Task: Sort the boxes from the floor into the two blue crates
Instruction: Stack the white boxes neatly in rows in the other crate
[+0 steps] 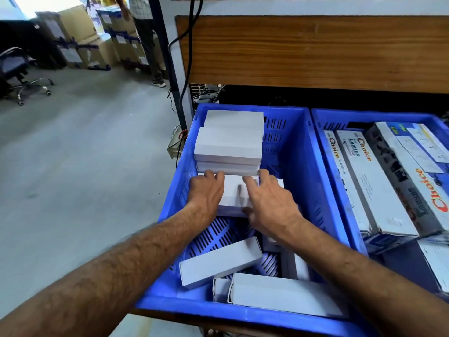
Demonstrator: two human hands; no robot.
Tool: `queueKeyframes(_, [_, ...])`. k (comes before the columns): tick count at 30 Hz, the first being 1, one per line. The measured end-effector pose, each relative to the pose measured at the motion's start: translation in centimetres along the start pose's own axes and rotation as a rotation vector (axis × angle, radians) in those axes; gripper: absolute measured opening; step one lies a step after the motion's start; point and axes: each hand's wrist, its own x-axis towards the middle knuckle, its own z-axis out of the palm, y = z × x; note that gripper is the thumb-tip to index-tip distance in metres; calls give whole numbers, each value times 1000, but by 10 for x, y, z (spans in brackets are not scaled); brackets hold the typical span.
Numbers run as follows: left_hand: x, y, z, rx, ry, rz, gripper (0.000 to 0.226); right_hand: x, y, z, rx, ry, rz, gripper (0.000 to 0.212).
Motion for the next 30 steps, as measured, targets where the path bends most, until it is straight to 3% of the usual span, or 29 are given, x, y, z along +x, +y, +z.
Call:
queueKeyframes(4, [-21, 0, -14, -102, 81, -19, 81, -20, 1, -6, -107, 19, 62, 84])
queueKeyframes(9, [-53, -6, -21, -248, 222, 89, 76, -15, 18, -5, -145, -144, 282, 88])
queueKeyframes(14, [-66, -2, -20, -339, 172, 266, 89, 0, 29, 11, -137, -176, 336, 89])
queueKeyframes(22, [-71, 2, -16, -380, 126, 341, 91, 28, 32, 23, 26, -280, 420, 96])
queueKeyframes(26, [-70, 1, -13, -492, 115, 324, 84, 21, 30, 15, 50, -206, 418, 81])
queueKeyframes(30, [-67, 1, -13, -789, 54, 299, 83, 1, 23, -6, 79, 23, 369, 74])
